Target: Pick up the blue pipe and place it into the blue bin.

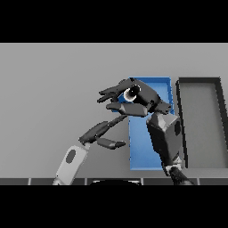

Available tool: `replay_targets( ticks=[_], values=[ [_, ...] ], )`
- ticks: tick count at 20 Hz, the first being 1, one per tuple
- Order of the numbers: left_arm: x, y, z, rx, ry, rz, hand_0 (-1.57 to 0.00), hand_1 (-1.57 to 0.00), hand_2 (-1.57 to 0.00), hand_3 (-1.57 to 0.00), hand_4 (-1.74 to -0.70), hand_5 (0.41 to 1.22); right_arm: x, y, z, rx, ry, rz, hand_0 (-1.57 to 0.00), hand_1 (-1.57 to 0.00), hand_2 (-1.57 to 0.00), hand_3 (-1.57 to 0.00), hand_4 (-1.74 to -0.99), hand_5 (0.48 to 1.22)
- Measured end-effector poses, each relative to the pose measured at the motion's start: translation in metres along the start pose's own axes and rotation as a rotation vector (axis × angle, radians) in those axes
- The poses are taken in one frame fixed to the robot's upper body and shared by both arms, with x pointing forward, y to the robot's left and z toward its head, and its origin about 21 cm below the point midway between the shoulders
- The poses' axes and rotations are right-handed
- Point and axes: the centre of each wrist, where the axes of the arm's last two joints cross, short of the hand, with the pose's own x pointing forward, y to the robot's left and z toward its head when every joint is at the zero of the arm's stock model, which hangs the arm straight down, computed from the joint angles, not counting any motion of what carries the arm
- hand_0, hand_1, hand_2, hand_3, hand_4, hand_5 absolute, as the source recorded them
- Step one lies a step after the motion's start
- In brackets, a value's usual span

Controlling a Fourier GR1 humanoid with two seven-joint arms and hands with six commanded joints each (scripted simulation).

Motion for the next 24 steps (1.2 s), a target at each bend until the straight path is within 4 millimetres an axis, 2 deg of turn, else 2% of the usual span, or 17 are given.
replay_targets(
  ticks=[3,6,9,12,21,23,24],
  values=[
    [0.004,0.002,0.002,0.000,-0.020,-0.016,0.00,0.00,0.00,0.00,-0.95,0.466,0.022,-0.030,0.003,-0.138,-0.021,0.071,-1.57,-1.57,-1.57,-1.57,-1.498,1.221],
    [0.009,0.004,0.004,0.016,-0.001,-0.019,0.00,0.00,0.00,0.00,-0.95,0.472,0.021,-0.058,0.006,-0.258,0.035,0.132,-1.57,-1.57,-1.57,-1.57,-1.498,1.221],
    [0.011,0.010,0.004,0.026,0.002,-0.011,0.00,0.00,0.00,0.00,-0.95,0.472,0.007,-0.083,0.028,-0.388,0.120,0.138,-1.57,-1.57,-1.57,-1.57,-1.499,1.221],
    [0.006,0.007,0.006,0.023,0.006,-0.019,0.00,0.00,0.00,0.00,-0.94,0.465,-0.010,-0.094,0.048,-0.468,0.228,0.147,-1.57,-1.57,-1.57,-1.57,-1.499,1.221],
    [0.004,0.007,0.006,0.032,-0.007,-0.038,0.00,0.00,0.00,0.00,-0.93,0.465,-0.086,-0.097,0.114,-0.689,0.585,0.114,-1.57,-1.57,-1.57,-1.57,-1.500,1.221],
    [0.009,0.007,0.003,0.046,-0.018,-0.048,0.00,0.00,0.00,0.00,-0.93,0.467,-0.105,-0.096,0.123,-0.743,0.657,0.080,-1.57,-1.57,-1.57,-1.57,-1.499,1.221],
    [0.004,0.007,0.007,0.048,-0.008,-0.048,0.00,0.00,0.00,0.00,-0.93,0.470,-0.110,-0.097,0.130,-0.765,0.690,0.079,-1.57,-1.57,-1.57,-1.57,-1.498,1.221]
  ],
)
